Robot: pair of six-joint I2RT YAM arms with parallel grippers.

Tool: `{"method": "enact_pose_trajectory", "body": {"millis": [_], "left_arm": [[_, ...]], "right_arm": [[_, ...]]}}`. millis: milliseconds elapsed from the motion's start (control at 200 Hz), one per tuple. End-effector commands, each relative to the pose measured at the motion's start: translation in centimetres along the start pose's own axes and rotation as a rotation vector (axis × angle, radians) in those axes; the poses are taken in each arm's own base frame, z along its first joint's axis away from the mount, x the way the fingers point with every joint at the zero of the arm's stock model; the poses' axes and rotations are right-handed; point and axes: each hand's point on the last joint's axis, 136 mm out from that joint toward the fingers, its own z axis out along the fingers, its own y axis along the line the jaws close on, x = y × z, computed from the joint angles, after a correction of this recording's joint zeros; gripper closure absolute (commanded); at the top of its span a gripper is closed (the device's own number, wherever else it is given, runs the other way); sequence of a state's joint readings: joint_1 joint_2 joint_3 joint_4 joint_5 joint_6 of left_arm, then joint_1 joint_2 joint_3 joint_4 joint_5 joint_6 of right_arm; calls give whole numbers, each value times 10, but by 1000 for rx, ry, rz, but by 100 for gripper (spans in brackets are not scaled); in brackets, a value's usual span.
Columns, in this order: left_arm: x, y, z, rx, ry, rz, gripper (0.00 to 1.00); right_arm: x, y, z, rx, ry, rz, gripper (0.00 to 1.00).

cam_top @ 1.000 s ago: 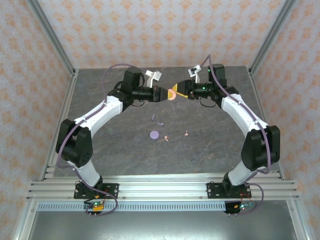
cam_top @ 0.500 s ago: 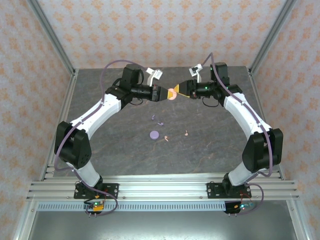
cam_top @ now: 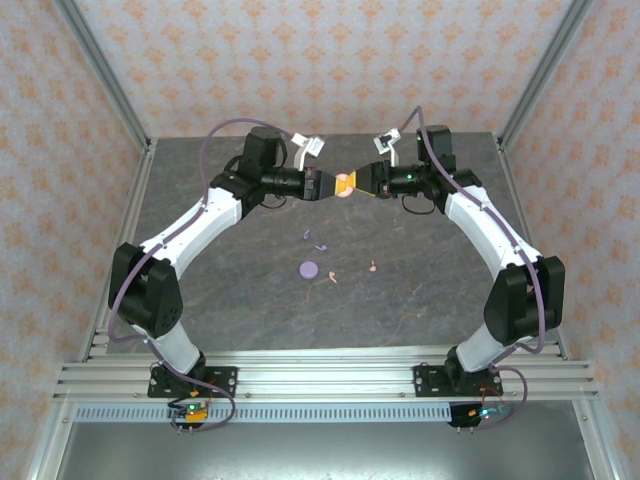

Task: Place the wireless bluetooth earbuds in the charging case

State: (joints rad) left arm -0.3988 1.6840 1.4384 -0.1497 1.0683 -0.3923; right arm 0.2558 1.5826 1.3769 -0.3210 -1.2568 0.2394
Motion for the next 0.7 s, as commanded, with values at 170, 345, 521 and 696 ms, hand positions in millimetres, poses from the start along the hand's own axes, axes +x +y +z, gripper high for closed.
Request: {"method": "enact_pose_trajectory", "body": {"millis": [170,345,521,696], "left_arm": [[-13,-24,-9,32,-49,60,66],[-11,-26,-13,25,-63,62,55],[-11,-27,-15,21,-75,61,56],[-15,-26,-15,19,-90,57,56]], "right_arm": [[-12,25,2,-51,-35,-71,78],[-18,27,2,-58,-62,-56,79],[-17,29,2,-70,-58,-53,79],[-11,32,1,-79,-45,-64,78]]}}
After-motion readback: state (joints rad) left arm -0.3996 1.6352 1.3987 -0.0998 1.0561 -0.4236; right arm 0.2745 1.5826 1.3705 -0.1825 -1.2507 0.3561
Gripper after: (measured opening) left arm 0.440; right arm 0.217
